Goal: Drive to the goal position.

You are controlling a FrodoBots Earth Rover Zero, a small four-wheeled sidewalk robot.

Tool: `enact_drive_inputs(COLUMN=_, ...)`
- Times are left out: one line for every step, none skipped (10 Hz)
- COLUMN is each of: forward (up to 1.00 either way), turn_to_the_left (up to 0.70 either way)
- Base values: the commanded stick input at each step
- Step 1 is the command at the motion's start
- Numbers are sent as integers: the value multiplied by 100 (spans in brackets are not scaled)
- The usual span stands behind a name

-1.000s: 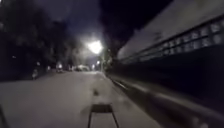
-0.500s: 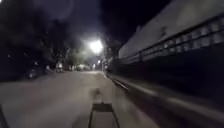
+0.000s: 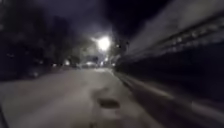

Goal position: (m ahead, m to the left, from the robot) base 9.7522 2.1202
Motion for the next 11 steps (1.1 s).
enact_drive_inputs(forward=70, turn_to_the_left=0)
enact_drive_inputs(forward=70, turn_to_the_left=0)
enact_drive_inputs(forward=70, turn_to_the_left=0)
enact_drive_inputs(forward=70, turn_to_the_left=0)
enact_drive_inputs(forward=70, turn_to_the_left=0)
enact_drive_inputs(forward=70, turn_to_the_left=0)
enact_drive_inputs(forward=70, turn_to_the_left=0)
enact_drive_inputs(forward=70, turn_to_the_left=0)
enact_drive_inputs(forward=70, turn_to_the_left=0)
enact_drive_inputs(forward=70, turn_to_the_left=0)
enact_drive_inputs(forward=70, turn_to_the_left=0)
